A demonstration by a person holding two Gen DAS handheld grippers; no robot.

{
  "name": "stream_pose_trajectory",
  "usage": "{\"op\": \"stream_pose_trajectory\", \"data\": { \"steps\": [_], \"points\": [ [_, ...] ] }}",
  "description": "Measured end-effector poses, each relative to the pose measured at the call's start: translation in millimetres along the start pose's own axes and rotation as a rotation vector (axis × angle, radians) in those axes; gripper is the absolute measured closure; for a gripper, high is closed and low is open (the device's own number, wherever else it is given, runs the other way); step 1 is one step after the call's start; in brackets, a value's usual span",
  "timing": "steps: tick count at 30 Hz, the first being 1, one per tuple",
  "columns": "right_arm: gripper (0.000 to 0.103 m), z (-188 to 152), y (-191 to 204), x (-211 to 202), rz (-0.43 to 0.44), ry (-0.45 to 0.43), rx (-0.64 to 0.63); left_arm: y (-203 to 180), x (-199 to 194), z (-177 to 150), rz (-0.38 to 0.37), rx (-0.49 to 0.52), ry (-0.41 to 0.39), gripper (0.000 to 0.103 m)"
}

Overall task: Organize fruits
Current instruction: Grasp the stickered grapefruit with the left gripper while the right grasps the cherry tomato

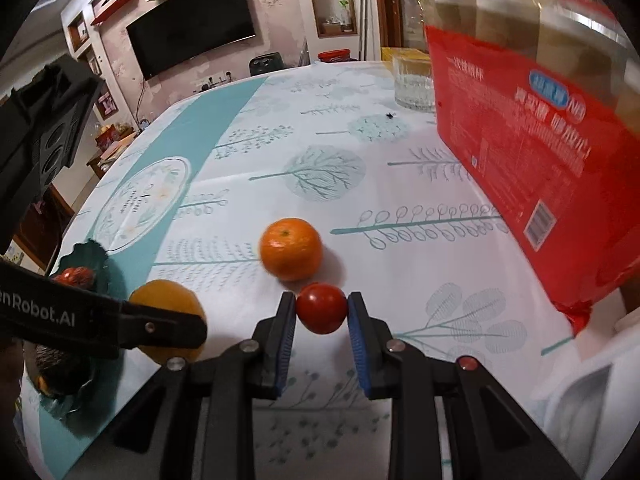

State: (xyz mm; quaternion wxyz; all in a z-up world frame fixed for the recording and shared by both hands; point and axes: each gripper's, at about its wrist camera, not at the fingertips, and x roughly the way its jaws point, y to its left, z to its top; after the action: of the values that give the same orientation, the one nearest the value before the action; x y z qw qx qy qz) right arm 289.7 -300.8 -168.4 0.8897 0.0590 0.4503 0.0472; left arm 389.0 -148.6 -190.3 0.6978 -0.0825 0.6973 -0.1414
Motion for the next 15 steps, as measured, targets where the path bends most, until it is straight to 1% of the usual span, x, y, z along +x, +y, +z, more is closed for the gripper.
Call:
{"op": "stream_pose_trajectory", "data": {
  "steps": [6,11,15],
  "points": [
    [0.077,-0.9,25.6,-29.4,0.032,-0.013,-0.028,18.4,-44.8,-27.5,-0.006,-0.028,-0.048,0.051],
    [0.077,-0.8,55.9,-43.4,0.080,-0.010,-0.062,44.9,-84.3,-52.9,-0.026,-0.076,-0.119,0.051],
    [0.077,1.1,82.8,-52.0,0.126,-0.024,-0.107,71.6,-112.0,-73.0,-0.020,-0.133,-0.183,0.051]
  ]
}}
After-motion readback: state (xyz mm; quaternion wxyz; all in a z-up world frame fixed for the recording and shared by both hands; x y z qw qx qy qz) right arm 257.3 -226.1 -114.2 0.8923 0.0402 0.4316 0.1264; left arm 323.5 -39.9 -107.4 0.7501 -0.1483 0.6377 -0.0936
